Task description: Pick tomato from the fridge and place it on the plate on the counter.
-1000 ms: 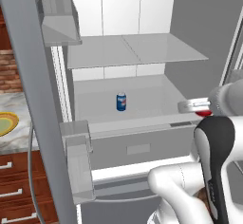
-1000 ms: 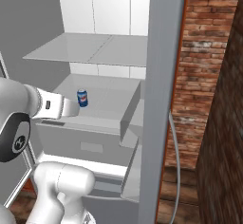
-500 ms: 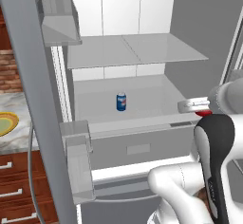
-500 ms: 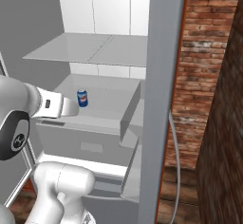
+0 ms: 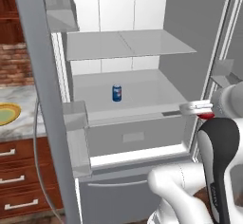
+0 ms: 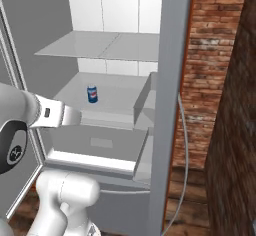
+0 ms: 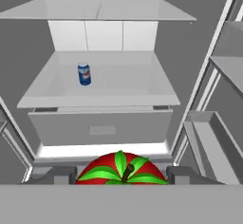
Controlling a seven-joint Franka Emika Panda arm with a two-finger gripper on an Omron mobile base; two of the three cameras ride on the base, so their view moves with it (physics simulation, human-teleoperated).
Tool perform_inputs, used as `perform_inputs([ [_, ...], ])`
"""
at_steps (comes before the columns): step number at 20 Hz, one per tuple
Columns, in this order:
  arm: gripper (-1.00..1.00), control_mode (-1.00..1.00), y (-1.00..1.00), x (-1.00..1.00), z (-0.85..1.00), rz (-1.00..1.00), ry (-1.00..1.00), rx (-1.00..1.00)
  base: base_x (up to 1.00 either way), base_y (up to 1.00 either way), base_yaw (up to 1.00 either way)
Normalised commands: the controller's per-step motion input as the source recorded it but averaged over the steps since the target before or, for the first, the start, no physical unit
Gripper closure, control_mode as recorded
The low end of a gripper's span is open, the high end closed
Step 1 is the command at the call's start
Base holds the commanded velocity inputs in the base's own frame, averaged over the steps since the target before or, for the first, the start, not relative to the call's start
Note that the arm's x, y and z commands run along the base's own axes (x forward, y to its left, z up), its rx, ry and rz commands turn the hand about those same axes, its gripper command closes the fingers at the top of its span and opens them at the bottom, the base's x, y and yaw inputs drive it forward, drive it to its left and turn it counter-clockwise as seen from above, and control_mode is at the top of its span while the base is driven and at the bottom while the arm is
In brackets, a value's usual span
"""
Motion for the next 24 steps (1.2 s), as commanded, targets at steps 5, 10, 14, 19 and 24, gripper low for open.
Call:
perform_inputs([
  [5,1.0,1.0,0.0,0.0,0.0,0.0,0.0,0.0,-0.66,0.0,-0.04],
  [10,1.0,1.0,0.0,0.0,0.0,0.0,0.0,0.0,-0.61,0.01,-0.03],
  [14,1.0,1.0,0.0,0.0,0.0,0.0,0.0,0.0,-0.62,0.1,-0.03],
  [19,1.0,1.0,0.0,0.0,0.0,0.0,0.0,0.0,-0.57,0.36,0.0],
  [24,1.0,1.0,0.0,0.0,0.0,0.0,0.0,0.0,-0.42,0.53,0.0],
])
